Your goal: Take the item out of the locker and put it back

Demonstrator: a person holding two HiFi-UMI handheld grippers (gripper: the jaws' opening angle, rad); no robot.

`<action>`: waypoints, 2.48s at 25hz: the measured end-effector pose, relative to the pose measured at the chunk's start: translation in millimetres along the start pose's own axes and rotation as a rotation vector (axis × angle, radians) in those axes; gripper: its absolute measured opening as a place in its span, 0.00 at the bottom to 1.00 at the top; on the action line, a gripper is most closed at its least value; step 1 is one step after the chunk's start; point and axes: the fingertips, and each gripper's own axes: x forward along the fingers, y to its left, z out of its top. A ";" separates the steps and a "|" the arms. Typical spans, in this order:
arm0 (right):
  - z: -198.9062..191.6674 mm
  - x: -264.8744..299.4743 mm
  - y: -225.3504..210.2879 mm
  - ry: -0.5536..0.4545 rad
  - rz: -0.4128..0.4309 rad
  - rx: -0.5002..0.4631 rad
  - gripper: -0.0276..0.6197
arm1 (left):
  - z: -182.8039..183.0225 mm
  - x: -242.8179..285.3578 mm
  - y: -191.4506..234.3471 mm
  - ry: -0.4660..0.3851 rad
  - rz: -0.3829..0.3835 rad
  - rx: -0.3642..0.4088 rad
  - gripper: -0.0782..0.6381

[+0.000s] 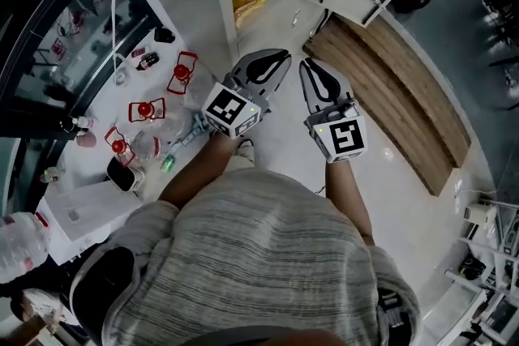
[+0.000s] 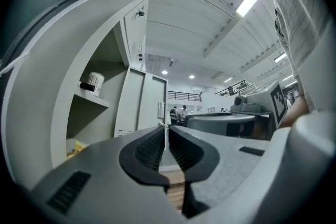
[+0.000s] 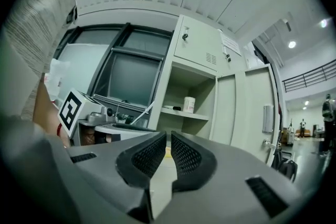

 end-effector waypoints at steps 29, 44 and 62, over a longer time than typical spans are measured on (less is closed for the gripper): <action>-126.2 200.7 -99.9 0.158 0.095 0.034 0.19 | -63.8 64.7 111.2 0.103 0.361 -0.033 0.13; -165.3 258.3 -100.5 0.310 0.101 -0.012 0.19 | -79.6 46.8 135.5 0.114 0.559 -0.049 0.13; -178.4 262.4 -114.0 0.384 0.052 -0.006 0.09 | -76.9 55.1 138.9 0.098 0.586 -0.043 0.13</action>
